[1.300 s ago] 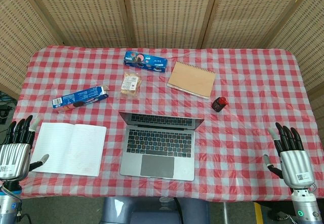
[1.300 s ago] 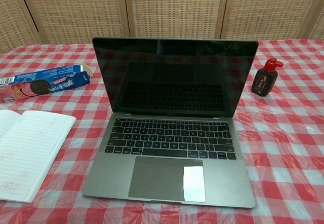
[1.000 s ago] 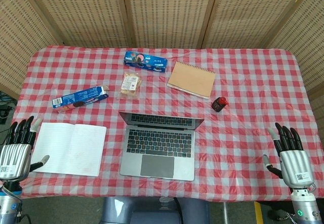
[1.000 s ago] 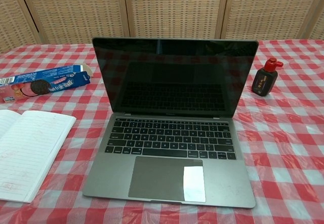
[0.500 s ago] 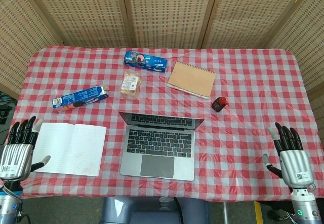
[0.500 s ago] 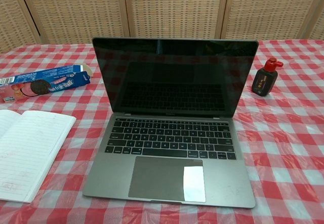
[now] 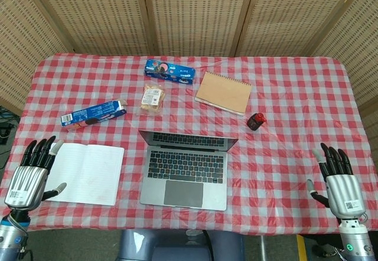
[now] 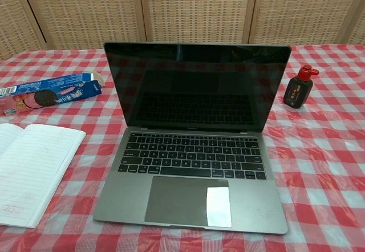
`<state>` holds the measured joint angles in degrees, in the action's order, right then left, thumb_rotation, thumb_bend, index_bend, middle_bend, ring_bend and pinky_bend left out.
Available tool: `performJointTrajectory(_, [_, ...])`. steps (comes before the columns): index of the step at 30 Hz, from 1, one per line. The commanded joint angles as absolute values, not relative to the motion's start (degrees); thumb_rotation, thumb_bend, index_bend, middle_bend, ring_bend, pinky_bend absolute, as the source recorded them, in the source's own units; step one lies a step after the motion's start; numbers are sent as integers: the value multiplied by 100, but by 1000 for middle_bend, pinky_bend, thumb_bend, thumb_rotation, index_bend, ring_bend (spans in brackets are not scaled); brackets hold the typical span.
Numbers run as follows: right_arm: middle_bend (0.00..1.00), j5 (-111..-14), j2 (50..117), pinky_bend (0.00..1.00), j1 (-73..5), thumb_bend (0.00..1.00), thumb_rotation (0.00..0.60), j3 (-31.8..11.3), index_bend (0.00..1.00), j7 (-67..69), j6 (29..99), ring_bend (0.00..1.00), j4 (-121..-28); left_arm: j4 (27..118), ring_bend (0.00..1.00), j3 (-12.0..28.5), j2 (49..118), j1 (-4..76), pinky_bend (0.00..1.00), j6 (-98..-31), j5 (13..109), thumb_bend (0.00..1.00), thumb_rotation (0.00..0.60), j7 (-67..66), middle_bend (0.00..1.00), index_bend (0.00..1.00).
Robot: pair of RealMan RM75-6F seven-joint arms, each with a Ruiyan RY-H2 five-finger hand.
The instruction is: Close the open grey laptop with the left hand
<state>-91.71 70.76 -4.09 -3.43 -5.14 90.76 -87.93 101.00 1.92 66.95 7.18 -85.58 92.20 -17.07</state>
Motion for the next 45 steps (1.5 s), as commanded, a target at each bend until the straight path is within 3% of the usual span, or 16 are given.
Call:
performJointTrajectory(1, [0,-9163,7075,0,-409,609,600,-353,0,-508,9079,0,-8789,10155,0,359,6487,1012,0,-8375,9406,96,600,-1405,0,0])
performJointTrajectory(8, [0,-9099,7090,0,-421,609,600,-371,0,-499,9024,0,-8764,10400,0,708,6083,1671,0,-7762,9514,217,600,-1194,0,0])
performJointTrajectory(11, [0,-9061,7101,0,-431,609,600,-382,0,-501,8989,0,-8748,10586,0,901,5976,1978,0,-7395,9348,411,600,-1284,0,0])
performJointTrajectory(15, [0,-9014,7106,0,-441,609,600,-399,0,-467,8954,0,-8720,10826,0,1172,5914,2440,2,-6831,9018,759,600,-1379,0,0])
performJointTrajectory(18, [0,-8958,7113,0,-451,609,600,-419,0,-420,8916,0,-8682,10901,0,1364,5952,2802,15,-6404,8758,939,600,-1513,0,10])
performJointTrajectory(20, [0,-8905,7119,0,-461,610,600,-433,0,-380,8872,0,-8650,10921,0,1486,5989,3035,33,-6143,8567,995,600,-1644,0,32])
performJointTrajectory(32, [0,-8556,7136,0,-529,610,600,-560,0,-39,8609,0,-8403,10745,5,1929,6468,4342,153,-4854,7197,1000,600,-2168,0,129])
performJointTrajectory(37, [0,-8508,7126,0,-528,609,600,-582,0,79,8594,0,-8350,10600,89,1946,6739,4698,233,-4696,6789,1000,600,-2405,21,246])
performJointTrajectory(45, [0,-8463,7078,0,-509,609,600,-624,0,245,8629,0,-8322,10402,107,1873,7119,5158,236,-4632,6199,1000,600,-2801,44,274])
